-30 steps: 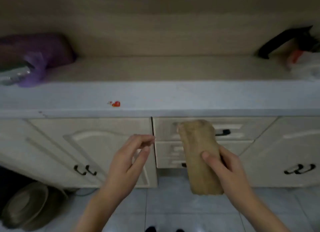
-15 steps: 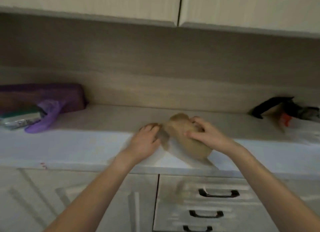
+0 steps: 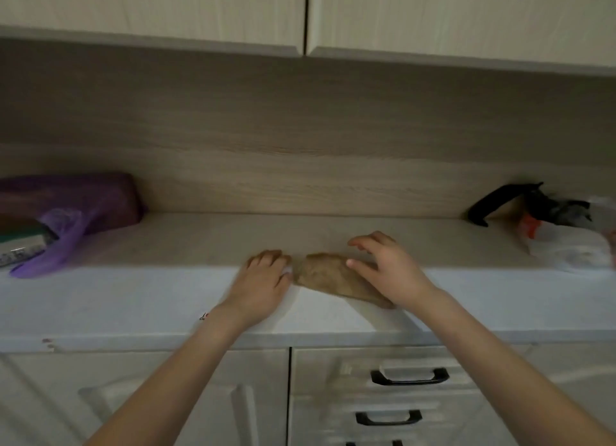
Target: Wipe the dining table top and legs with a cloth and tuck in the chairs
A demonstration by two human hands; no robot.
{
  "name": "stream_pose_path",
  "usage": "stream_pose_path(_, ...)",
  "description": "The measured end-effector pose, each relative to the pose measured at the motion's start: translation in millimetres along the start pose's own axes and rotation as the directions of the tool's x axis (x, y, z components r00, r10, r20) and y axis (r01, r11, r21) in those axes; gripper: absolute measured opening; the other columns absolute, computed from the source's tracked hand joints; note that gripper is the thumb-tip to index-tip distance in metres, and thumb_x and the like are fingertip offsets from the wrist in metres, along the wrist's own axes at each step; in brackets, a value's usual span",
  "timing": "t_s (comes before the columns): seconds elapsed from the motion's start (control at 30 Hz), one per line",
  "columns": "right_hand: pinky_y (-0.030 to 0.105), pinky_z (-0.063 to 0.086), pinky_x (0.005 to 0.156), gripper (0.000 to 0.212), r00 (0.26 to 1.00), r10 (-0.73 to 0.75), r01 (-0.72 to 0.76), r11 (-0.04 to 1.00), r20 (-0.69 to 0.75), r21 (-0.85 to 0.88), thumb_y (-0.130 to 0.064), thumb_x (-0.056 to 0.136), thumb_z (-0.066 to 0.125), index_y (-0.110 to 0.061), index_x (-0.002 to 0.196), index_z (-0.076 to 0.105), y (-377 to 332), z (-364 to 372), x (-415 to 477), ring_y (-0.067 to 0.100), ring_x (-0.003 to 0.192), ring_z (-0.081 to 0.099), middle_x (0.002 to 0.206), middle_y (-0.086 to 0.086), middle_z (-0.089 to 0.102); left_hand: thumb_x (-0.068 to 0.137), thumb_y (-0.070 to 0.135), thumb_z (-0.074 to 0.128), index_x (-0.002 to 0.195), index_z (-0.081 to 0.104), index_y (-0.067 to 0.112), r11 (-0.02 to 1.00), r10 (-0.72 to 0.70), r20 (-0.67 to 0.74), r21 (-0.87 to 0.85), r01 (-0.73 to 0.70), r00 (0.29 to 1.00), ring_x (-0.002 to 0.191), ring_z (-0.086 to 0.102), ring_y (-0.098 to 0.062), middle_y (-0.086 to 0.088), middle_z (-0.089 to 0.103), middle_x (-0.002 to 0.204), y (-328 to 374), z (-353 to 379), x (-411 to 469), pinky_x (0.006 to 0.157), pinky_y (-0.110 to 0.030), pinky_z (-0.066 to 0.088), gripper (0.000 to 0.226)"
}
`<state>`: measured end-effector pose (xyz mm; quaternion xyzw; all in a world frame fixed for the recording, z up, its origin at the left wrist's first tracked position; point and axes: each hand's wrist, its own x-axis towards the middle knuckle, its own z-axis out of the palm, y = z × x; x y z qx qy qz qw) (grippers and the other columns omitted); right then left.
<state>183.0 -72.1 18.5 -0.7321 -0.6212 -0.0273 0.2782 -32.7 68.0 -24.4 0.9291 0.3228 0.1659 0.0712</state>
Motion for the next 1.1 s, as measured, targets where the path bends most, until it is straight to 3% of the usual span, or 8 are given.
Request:
stream_pose_path(0.1,0.03,0.046,0.086,0.035,0.994,-0.037,0.034,0.999,-0.1,-0.034,-0.04,0.094,0.05,-0.021,0.122,0.061,-6.0,2.5,-29.3,0.018,0.105,0.056,0.115,-0.001,0.059,0.09,0.044,0.029,0.14,0.041,0.02,0.983,0.087,-0.069,-0.156,-0.097,0.994,0.134,0.038,-0.019,-0.002,0.043,0.144,14.4,-6.3,6.6,0.111,-0.029,0.03,0.056)
stream_pose_path(0.17,0.029,0.044,0.086,0.043,0.998,-0.04,0.035,0.995,-0.05,-0.088,-0.044,0.093,0.042,-0.021,0.126,0.058,-8.1,8.5,-39.3,0.019,0.106,0.055,0.118,-0.001,0.059,0.094,0.042,0.037,0.143,0.038,0.026,0.955,0.241,-0.056,-0.162,-0.247,0.969,0.138,0.032,-0.014,0.005,0.038,0.148,29.0,-9.6,9.0,0.114,-0.03,0.027,0.051)
stream_pose_path(0.27,0.022,0.034,0.101,0.048,0.998,-0.043,0.048,0.993,0.05,-0.112,-0.041,0.099,0.042,-0.023,0.143,0.044,-2.5,14.2,-42.7,0.016,0.128,0.044,0.141,-0.002,0.048,0.098,0.042,0.041,0.147,0.031,0.03,0.937,0.334,0.015,-0.116,-0.331,0.942,0.141,0.023,-0.007,0.012,0.03,0.153,43.4,-7.8,12.1,0.115,-0.025,0.022,0.052)
stream_pose_path(0.33,0.011,0.023,0.1,0.047,0.994,-0.036,0.042,0.997,0.102,-0.064,-0.034,0.102,0.042,-0.026,0.148,0.036,5.2,13.1,-36.4,0.011,0.138,0.032,0.15,-0.007,0.039,0.099,0.041,0.041,0.149,0.027,0.03,0.942,0.335,0.018,-0.037,-0.334,0.942,0.14,0.025,-0.008,0.012,0.027,0.155,45.5,-5.0,16.2,0.113,-0.022,0.021,0.054)
stream_pose_path(0.47,-0.002,0.009,0.097,0.046,0.985,-0.058,0.06,0.998,0.16,-0.011,-0.024,0.102,0.043,-0.025,0.147,0.037,20.8,16.3,-1.4,0.014,0.14,0.032,0.15,-0.002,0.041,0.099,0.036,0.041,0.15,0.026,0.024,0.957,0.287,0.0,0.032,-0.287,0.958,0.141,0.03,-0.013,0.007,0.026,0.156,39.7,3.1,38.4,0.114,-0.023,0.021,0.054)
stream_pose_path(0.67,0.019,0.019,0.111,0.045,0.965,0.013,-0.017,1.0,0.263,0.011,-0.027,0.104,0.037,-0.026,0.149,0.033,56.0,42.1,67.7,0.016,0.143,0.027,0.155,-0.003,0.033,0.1,0.034,0.04,0.15,0.024,0.025,0.992,0.117,0.067,-0.059,-0.113,0.991,0.144,0.022,-0.013,0.008,0.022,0.158,20.2,18.4,94.8,0.114,-0.019,0.015,0.053)
stream_pose_path(0.83,0.014,0.023,0.103,0.042,0.981,-0.043,0.034,0.998,0.188,0.055,-0.021,0.102,0.044,-0.019,0.144,0.044,72.1,51.8,97.1,0.021,0.134,0.041,0.146,0.004,0.046,0.1,0.03,0.043,0.149,0.029,0.021,0.993,0.093,0.032,-0.079,-0.09,0.995,0.143,0.026,-0.015,0.004,0.027,0.156,12.8,24.9,123.5,0.114,-0.021,0.017,0.051)
stream_pose_path(1.1,0.023,0.028,0.109,0.044,0.996,-0.011,0.007,0.999,0.085,0.051,-0.03,0.102,0.043,-0.025,0.145,0.041,79.7,58.8,105.3,0.017,0.136,0.038,0.149,0.0,0.043,0.099,0.035,0.042,0.149,0.027,0.024,0.995,0.095,0.052,-0.039,-0.093,0.994,0.141,0.03,-0.016,0.0,0.03,0.155,10.8,23.0,136.8,0.116,-0.028,0.018,0.054)
